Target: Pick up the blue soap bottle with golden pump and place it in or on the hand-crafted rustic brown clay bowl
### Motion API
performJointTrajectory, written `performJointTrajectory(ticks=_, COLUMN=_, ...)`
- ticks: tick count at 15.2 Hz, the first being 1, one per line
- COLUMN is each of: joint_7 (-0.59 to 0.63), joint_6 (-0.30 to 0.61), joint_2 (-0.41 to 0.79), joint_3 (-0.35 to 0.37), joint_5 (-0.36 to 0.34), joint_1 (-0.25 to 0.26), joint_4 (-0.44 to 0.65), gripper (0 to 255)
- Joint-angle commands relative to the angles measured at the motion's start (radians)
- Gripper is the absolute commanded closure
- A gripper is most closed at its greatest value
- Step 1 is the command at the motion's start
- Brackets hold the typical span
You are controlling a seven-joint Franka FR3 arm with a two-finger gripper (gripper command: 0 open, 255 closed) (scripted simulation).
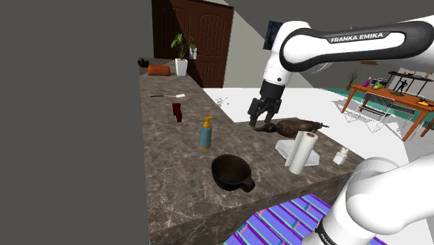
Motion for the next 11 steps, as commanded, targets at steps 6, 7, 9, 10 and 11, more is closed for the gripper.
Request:
performJointTrajectory(ticks=6, joint_7=-0.059, joint_6=0.309, joint_2=0.199, joint_3=-0.011, joint_5=0.016, joint_1=0.017, joint_4=-0.003, gripper=0)
performJointTrajectory(ticks=7, joint_7=-0.068, joint_6=0.349, joint_2=0.232, joint_3=-0.012, joint_5=0.02, joint_1=0.02, joint_4=0.004, gripper=0)
performJointTrajectory(ticks=9, joint_7=-0.087, joint_6=0.427, joint_2=0.3, joint_3=-0.016, joint_5=0.03, joint_1=0.027, joint_4=0.024, gripper=0)
performJointTrajectory(ticks=10, joint_7=-0.097, joint_6=0.464, joint_2=0.335, joint_3=-0.017, joint_5=0.036, joint_1=0.03, joint_4=0.037, gripper=0)
performJointTrajectory(ticks=11, joint_7=-0.107, joint_6=0.499, joint_2=0.37, joint_3=-0.019, joint_5=0.042, joint_1=0.034, joint_4=0.051, gripper=0)
